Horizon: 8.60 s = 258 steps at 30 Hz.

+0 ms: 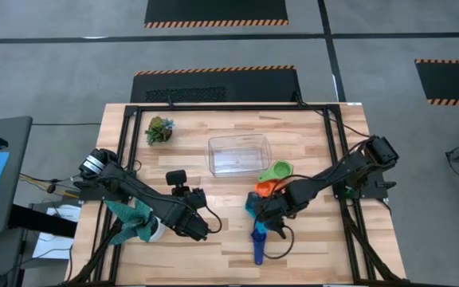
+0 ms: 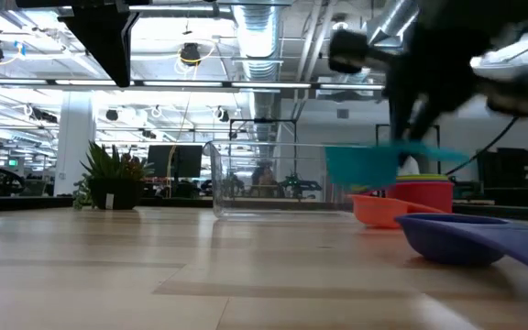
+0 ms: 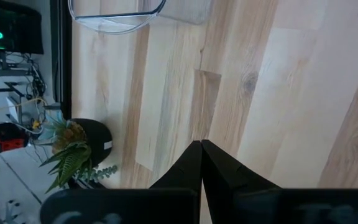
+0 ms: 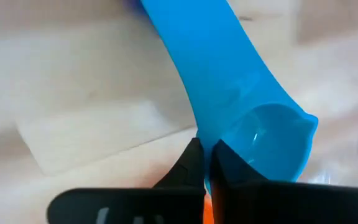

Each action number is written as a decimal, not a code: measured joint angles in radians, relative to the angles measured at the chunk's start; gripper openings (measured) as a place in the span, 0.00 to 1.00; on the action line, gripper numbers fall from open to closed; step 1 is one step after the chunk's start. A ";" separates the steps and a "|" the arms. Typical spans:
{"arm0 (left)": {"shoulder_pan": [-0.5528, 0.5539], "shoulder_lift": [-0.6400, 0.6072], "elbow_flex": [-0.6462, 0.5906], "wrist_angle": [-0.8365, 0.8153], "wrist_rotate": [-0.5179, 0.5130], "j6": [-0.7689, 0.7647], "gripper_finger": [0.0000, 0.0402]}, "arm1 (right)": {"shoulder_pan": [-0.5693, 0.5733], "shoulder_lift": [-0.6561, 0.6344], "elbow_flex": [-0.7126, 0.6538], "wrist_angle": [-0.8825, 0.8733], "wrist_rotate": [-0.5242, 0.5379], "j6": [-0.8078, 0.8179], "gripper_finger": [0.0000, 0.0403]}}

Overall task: Nest measuring cups in basket
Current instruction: Stack the light blue measuring cup on top of the green measuring cup, then stack the orange measuring cup on top of the light blue measuring cup

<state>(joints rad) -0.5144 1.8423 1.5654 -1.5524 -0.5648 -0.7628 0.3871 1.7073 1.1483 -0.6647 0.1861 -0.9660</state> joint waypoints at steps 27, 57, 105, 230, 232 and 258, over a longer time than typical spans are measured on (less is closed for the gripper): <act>0.000 0.000 0.000 -0.001 0.000 0.048 0.00 | 0.015 -0.337 -0.017 -0.525 0.136 1.477 0.02; 0.000 0.000 0.000 -0.001 -0.032 0.048 0.00 | -0.122 -0.361 -0.245 -0.207 0.245 1.245 0.02; 0.000 0.000 0.000 0.000 -0.045 0.044 0.00 | -0.154 -0.361 -0.246 -0.173 0.189 1.226 0.17; 0.000 0.000 0.000 0.113 -0.038 0.087 0.00 | 0.018 0.051 0.062 -0.009 -0.025 1.230 0.03; 0.000 0.000 0.000 0.113 -0.038 0.086 0.00 | 0.027 0.052 0.051 -0.047 -0.058 1.239 0.03; 0.000 0.000 0.000 0.134 -0.036 0.088 0.00 | -0.015 0.110 0.012 0.089 0.021 1.215 0.02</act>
<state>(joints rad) -0.5148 1.8420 1.5658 -1.4189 -0.6009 -0.6750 0.3720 1.8173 1.1602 -0.5759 0.2069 0.2493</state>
